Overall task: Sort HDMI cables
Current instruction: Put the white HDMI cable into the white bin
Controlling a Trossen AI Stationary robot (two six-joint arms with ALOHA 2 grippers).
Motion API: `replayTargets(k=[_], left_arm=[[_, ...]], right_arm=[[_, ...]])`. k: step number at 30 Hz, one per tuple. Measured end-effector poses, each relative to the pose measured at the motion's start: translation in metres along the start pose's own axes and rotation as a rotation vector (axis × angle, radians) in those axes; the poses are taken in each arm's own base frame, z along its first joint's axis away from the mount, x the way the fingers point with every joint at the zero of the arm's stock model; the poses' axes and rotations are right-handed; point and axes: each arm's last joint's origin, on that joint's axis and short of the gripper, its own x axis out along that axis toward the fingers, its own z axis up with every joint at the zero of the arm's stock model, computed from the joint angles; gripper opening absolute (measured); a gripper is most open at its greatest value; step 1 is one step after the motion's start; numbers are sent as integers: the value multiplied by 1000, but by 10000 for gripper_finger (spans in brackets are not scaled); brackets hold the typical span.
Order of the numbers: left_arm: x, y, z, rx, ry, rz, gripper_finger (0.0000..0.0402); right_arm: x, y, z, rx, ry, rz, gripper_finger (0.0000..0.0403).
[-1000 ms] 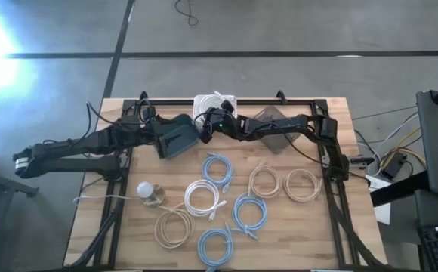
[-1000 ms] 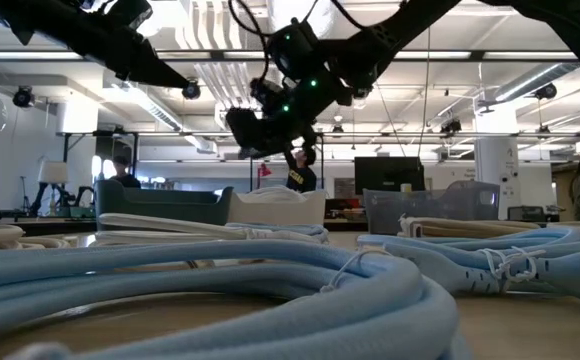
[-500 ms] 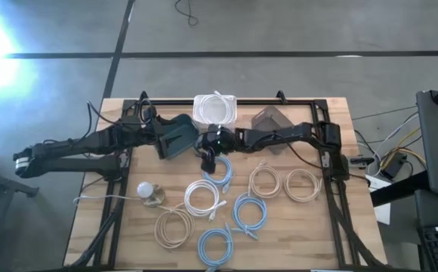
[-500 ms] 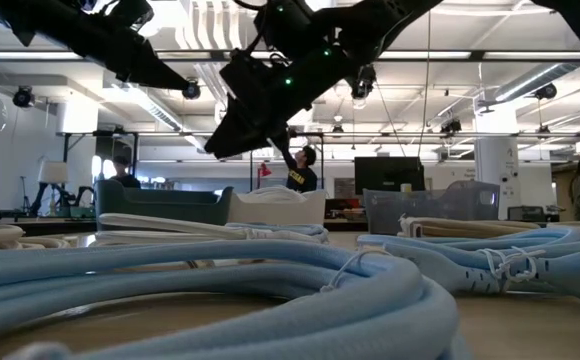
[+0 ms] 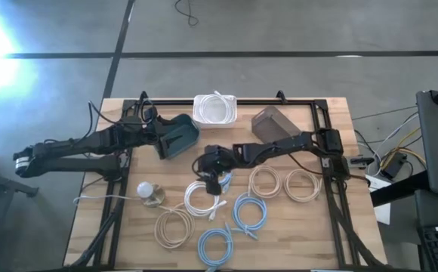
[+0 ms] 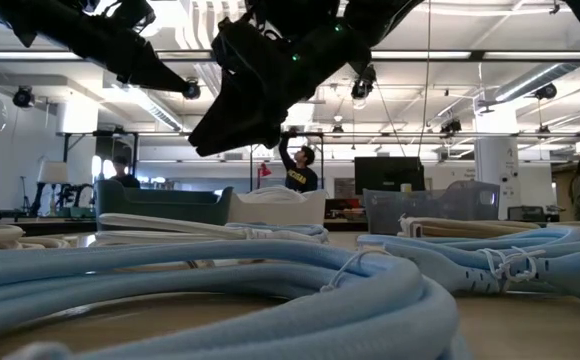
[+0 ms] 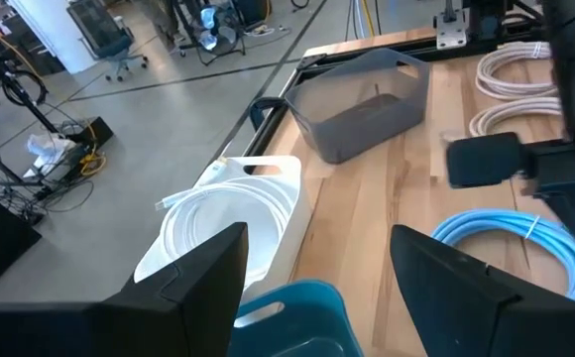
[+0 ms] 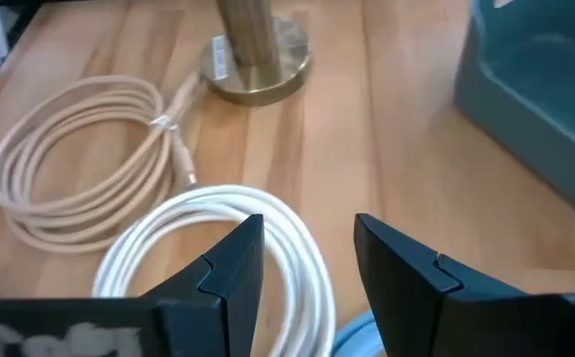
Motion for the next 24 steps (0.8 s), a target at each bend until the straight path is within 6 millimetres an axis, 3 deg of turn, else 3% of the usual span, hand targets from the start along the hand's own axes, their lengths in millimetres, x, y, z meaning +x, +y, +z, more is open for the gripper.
replayTargets(k=[7, 14, 24], left_arm=[[0, 0, 0, 0, 0, 0, 252], [0, 0, 0, -3, 0, -2, 252], [0, 0, 0, -3, -1, -5, 252]], right_arm=[[7, 5, -5, 0, 13, 10, 153], [32, 0, -28, 36, 88, 0, 152], [50, -3, -48, 70, 149, -9, 152]])
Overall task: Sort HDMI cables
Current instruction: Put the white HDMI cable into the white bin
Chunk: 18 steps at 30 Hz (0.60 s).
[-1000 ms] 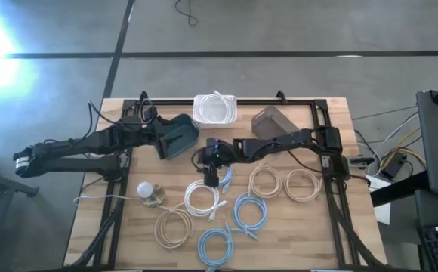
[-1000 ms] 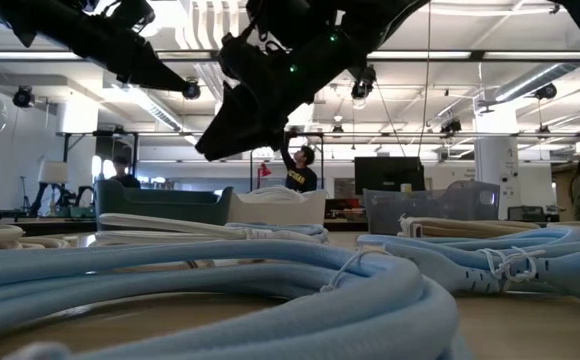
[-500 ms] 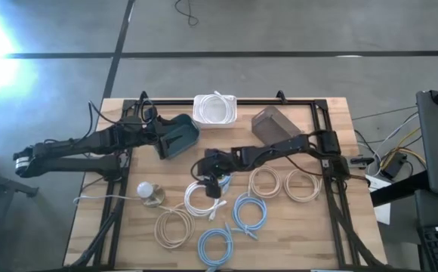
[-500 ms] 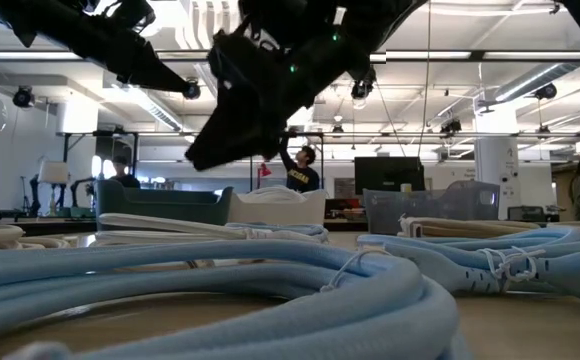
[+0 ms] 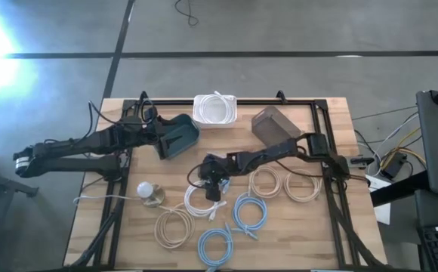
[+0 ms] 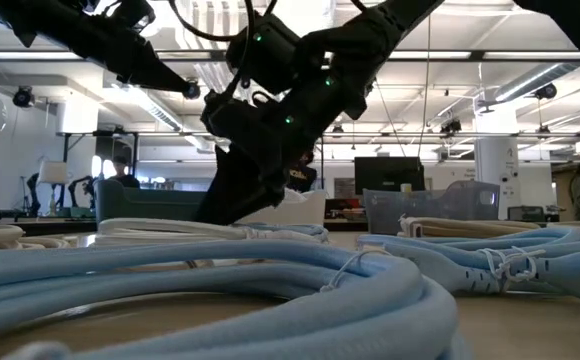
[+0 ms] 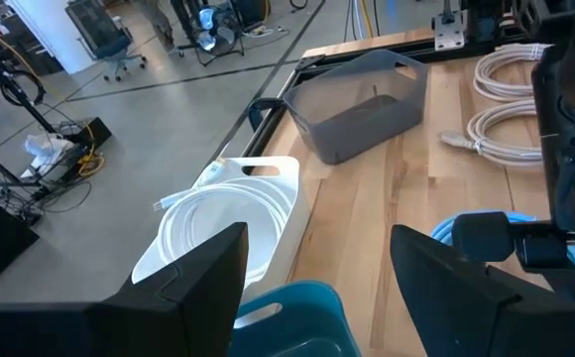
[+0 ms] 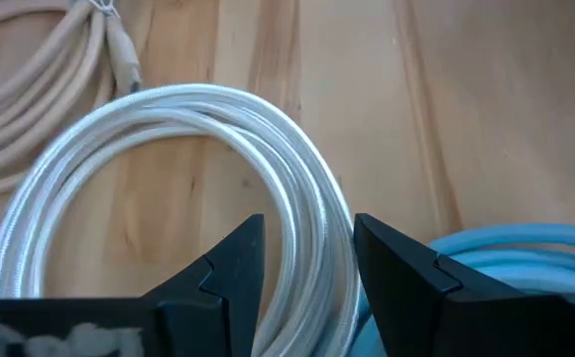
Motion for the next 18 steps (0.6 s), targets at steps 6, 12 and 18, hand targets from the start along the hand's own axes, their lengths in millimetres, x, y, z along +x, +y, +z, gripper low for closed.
replayTargets(k=[6, 12, 18], left_arm=[[0, 0, 0, 0, 0, 0, 252], [0, 0, 0, 0, 0, 0, 252], [0, 0, 0, 0, 0, 1, 252]], right_arm=[[12, -2, -8, -2, 19, -2, 143], [13, 1, -10, 5, 31, -1, 132], [12, 1, -11, -13, 39, -4, 99]])
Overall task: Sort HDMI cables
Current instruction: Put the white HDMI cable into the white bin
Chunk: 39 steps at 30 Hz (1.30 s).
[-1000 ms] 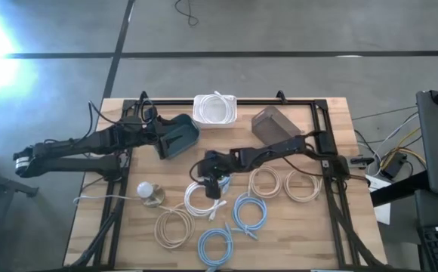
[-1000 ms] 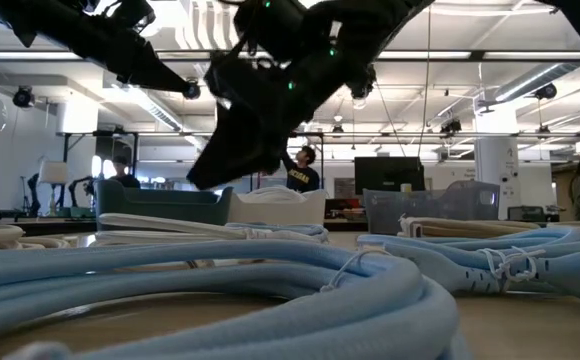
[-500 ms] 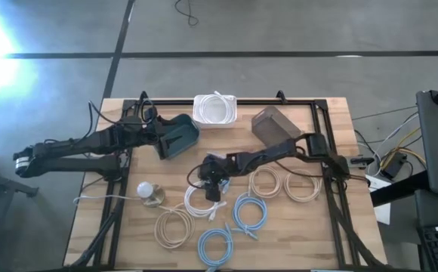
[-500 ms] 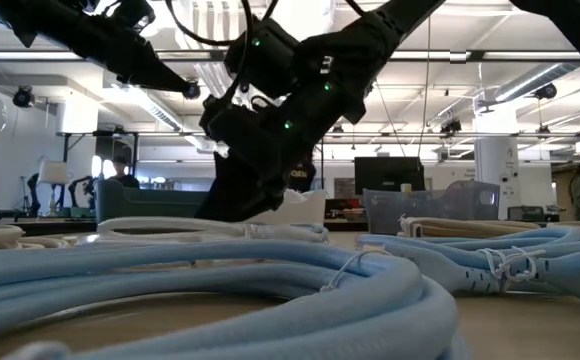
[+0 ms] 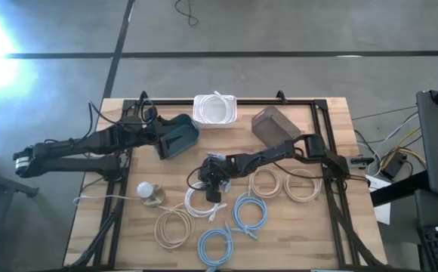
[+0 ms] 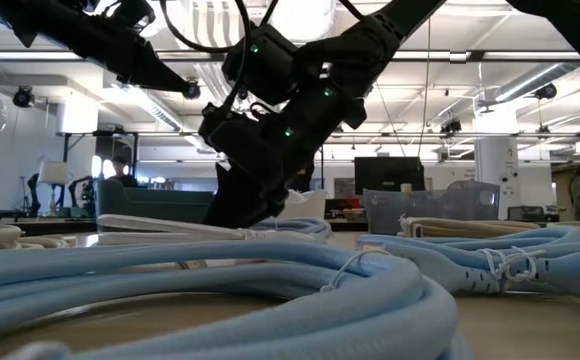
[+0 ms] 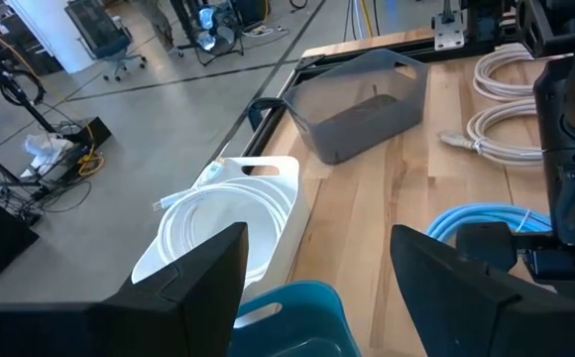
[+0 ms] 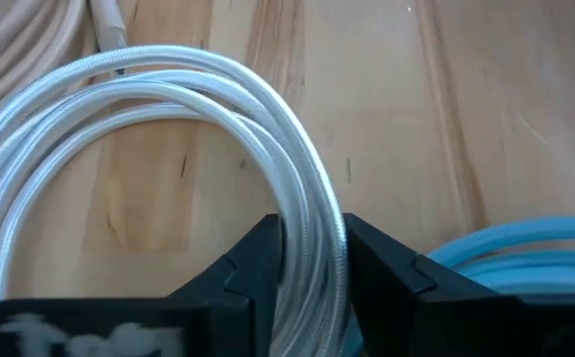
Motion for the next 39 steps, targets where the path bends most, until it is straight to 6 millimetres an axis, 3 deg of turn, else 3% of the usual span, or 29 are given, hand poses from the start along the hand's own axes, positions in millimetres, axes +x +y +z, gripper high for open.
replayTargets(k=[8, 16, 22, 28, 39], left_arm=[[0, 0, 0, 0, 0, 0, 252], [0, 0, 0, 0, 0, 0, 252], [0, 0, 0, 0, 0, 0, 252], [0, 0, 0, 0, 0, 0, 252], [2, -1, -1, 2, 8, -2, 252]], right_arm=[[-2, 2, 3, 44, 9, 26, 26], [-13, 3, 17, 32, 38, 7, 32], [-41, 1, 34, 88, 26, -78, 32], [-70, 4, 49, 37, -31, -162, 32], [-129, -31, 62, 63, -72, -680, 33]])
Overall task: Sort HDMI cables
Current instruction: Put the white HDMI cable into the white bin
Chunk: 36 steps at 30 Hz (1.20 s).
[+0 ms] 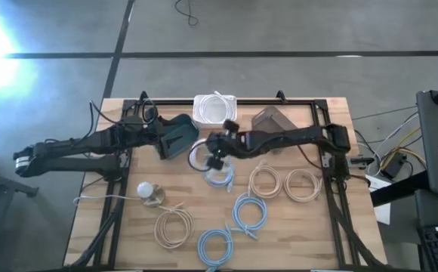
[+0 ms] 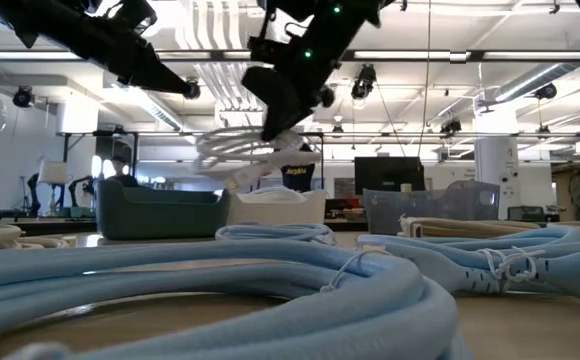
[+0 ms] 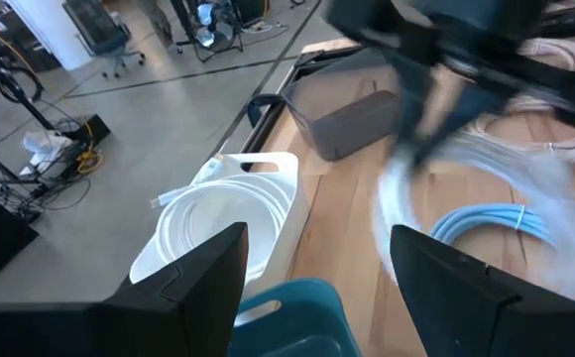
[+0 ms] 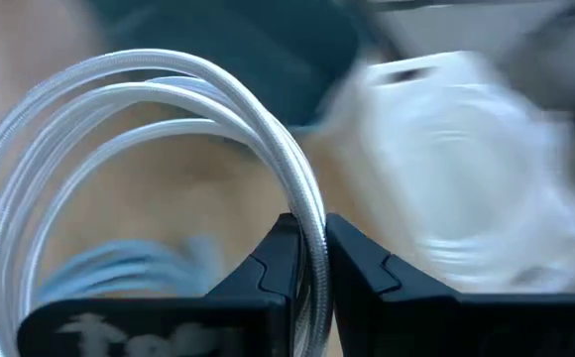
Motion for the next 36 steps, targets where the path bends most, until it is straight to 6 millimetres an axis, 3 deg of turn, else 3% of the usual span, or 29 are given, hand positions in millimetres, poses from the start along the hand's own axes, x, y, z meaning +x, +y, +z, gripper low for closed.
replayTargets(k=[9, 17, 29, 36], left_arm=[[1, 0, 0, 0, 3, -1, 252], [1, 0, 0, 0, 2, -1, 252], [1, 0, 0, 3, 3, 0, 252], [1, 0, 0, 4, 3, -1, 252]], right_arm=[[-1, -58, 19, 12, -82, -366, 34], [28, -101, 27, 49, -125, -493, 34], [94, -128, 6, 61, -56, -573, 34], [110, -131, -3, 53, -24, -568, 34]])
